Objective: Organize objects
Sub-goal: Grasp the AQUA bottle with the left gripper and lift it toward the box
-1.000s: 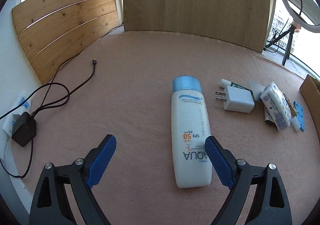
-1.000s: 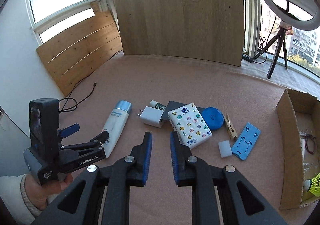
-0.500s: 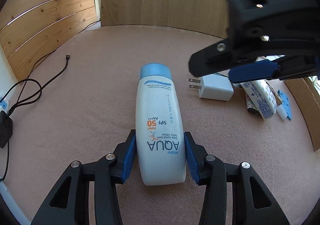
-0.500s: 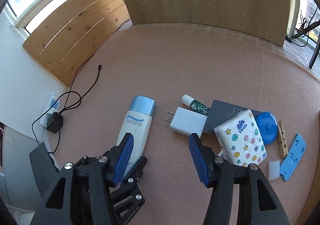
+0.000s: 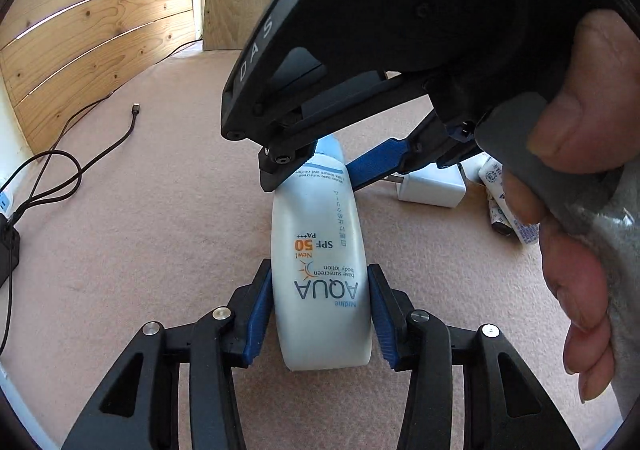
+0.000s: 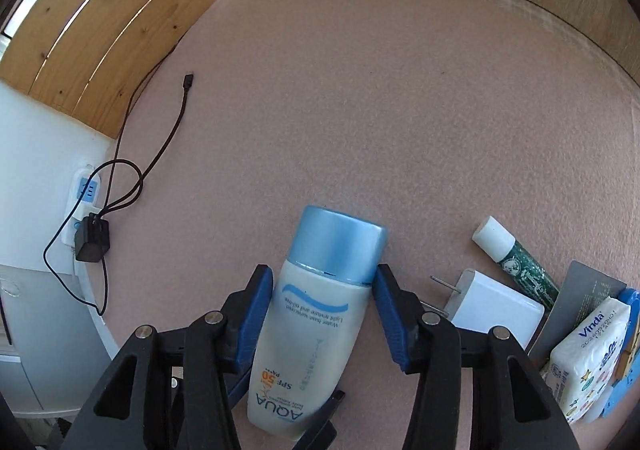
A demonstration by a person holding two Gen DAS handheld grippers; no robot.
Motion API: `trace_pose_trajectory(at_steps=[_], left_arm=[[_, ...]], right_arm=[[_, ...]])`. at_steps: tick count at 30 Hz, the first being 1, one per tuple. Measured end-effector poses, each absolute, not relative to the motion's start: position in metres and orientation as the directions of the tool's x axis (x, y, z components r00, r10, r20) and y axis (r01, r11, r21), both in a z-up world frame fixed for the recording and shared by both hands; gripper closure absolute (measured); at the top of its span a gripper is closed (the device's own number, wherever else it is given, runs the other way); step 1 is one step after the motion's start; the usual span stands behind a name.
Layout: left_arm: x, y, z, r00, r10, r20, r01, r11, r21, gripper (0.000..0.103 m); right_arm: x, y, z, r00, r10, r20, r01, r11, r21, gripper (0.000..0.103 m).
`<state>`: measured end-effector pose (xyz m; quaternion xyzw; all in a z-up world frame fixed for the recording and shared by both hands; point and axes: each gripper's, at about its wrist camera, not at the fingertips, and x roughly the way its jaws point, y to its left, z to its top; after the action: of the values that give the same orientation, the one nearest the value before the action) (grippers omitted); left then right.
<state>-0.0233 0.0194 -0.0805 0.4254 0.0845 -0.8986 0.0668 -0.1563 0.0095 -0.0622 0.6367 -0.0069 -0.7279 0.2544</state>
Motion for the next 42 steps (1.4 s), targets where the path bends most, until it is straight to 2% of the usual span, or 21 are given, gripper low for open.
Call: trace_pose_trajectory(at_steps=[8, 19, 26, 42], left_arm=[[-0.003, 0.04, -0.054, -0.669, -0.079, -0.739, 0.182, -0.982, -0.06, 0.055], [0.026, 0.083, 0.03, -0.763, -0.103, -0.638, 0.133, -0.991, 0.001, 0.055], [0.014, 0.093, 0.071, -0.807, -0.085, -0.584, 0.091, -0.996, 0.019, 0.055], [-0.013, 0.136, 0.083, -0.815, -0.014, -0.579, -0.018, -0.999, 0.05, 0.055]], right_arm=[[-0.154, 0.016, -0.046, -0.083, -0.443, -0.893, 0.355, -0.85, 0.389, 0.057], [-0.134, 0.046, 0.036, -0.217, -0.53, -0.82, 0.373, -0.821, 0.432, 0.057], [-0.127, 0.082, 0.079, -0.302, -0.556, -0.775, 0.368, -0.818, 0.443, 0.057], [-0.122, 0.154, 0.09, -0.373, -0.557, -0.742, 0.301, -0.829, 0.47, 0.057]])
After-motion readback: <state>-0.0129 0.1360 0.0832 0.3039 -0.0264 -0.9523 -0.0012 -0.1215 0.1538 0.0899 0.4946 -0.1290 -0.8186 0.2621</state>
